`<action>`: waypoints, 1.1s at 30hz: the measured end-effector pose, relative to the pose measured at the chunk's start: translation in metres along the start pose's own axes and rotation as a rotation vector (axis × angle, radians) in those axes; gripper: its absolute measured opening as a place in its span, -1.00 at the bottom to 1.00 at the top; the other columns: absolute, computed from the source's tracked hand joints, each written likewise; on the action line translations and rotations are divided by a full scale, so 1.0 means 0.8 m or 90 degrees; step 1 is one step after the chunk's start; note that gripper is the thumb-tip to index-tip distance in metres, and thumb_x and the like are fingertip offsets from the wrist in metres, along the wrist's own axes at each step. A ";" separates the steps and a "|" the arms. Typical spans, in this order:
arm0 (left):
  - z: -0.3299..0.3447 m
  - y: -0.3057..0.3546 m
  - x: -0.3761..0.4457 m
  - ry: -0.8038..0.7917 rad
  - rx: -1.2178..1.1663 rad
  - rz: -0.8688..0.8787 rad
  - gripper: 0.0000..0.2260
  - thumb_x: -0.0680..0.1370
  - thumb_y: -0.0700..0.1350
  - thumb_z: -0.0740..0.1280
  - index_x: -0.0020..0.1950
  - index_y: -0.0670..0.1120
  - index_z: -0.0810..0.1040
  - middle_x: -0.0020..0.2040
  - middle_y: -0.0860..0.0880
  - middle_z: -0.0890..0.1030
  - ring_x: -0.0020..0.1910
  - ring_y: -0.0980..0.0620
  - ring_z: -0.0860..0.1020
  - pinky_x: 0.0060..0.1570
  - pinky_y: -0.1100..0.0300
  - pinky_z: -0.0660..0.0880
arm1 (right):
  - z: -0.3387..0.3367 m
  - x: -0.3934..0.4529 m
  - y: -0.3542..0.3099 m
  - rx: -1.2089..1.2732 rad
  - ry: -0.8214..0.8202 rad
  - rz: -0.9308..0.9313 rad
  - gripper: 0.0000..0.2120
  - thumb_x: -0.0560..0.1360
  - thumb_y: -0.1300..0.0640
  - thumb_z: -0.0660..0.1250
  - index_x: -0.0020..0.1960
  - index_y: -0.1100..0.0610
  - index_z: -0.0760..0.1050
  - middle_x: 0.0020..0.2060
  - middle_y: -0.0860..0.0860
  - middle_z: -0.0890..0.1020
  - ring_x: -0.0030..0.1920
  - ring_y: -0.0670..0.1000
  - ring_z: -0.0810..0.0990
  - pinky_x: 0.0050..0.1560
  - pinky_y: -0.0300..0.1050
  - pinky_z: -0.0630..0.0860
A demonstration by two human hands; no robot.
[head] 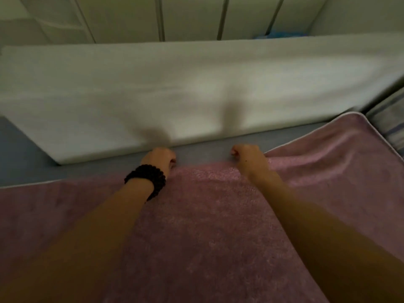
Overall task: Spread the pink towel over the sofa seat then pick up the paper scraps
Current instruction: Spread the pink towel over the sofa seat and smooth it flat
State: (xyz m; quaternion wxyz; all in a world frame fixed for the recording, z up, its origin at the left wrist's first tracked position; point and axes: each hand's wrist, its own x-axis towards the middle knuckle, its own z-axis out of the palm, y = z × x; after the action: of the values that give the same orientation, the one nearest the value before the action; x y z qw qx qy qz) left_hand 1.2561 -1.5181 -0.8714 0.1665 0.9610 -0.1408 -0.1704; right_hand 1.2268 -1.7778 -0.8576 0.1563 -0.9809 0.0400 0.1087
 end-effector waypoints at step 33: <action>-0.014 0.024 -0.029 0.101 0.044 0.048 -0.89 0.49 -0.30 0.31 -0.03 -0.14 0.46 -0.17 -0.08 0.56 -0.22 -0.10 0.51 -0.21 0.15 0.24 | -0.025 -0.008 0.002 0.012 -0.003 -0.136 -0.84 0.62 0.20 0.18 -0.03 0.22 0.51 -0.24 0.21 0.65 -0.25 0.21 0.58 -0.22 0.14 0.58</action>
State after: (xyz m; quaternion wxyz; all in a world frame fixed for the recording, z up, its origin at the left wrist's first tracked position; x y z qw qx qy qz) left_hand 1.2356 -1.5249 -0.8482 0.1504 0.9706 -0.1686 -0.0826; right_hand 1.2246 -1.7855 -0.8381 0.1760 -0.9779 -0.0640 0.0933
